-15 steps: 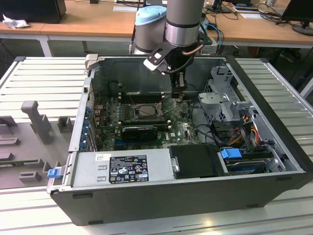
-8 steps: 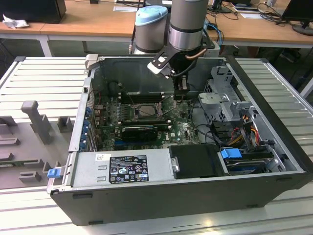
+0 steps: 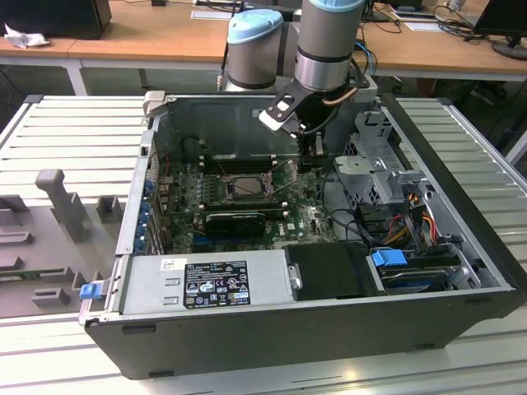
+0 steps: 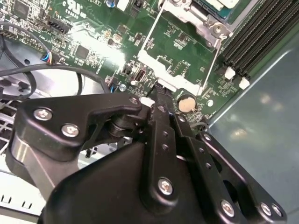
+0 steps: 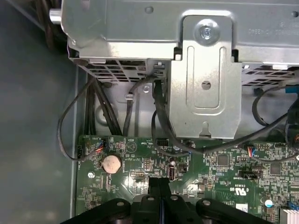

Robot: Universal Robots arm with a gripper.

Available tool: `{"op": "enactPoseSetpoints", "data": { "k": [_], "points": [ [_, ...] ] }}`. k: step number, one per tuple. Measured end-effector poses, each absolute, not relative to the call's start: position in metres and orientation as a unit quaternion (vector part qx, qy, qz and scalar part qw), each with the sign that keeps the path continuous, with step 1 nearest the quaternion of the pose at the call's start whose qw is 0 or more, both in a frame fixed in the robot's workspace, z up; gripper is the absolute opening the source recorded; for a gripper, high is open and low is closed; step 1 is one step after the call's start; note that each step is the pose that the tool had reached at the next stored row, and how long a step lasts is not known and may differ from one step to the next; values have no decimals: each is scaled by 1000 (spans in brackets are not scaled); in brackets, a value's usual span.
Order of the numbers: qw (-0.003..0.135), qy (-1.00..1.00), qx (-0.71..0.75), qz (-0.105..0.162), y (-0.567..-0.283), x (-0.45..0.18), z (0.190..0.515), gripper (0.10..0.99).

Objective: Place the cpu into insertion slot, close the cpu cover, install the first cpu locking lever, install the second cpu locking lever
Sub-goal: 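Close the cpu cover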

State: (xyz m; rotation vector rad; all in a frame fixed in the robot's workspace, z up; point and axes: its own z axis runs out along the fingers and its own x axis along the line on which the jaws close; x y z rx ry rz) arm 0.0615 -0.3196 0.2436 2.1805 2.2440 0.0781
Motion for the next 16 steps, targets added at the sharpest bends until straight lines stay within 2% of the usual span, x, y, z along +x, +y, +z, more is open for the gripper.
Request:
{"op": "enactPoseSetpoints", "data": {
  "k": [16],
  "points": [
    [5,717,696,25,-320,43,243,106]
  ]
}}
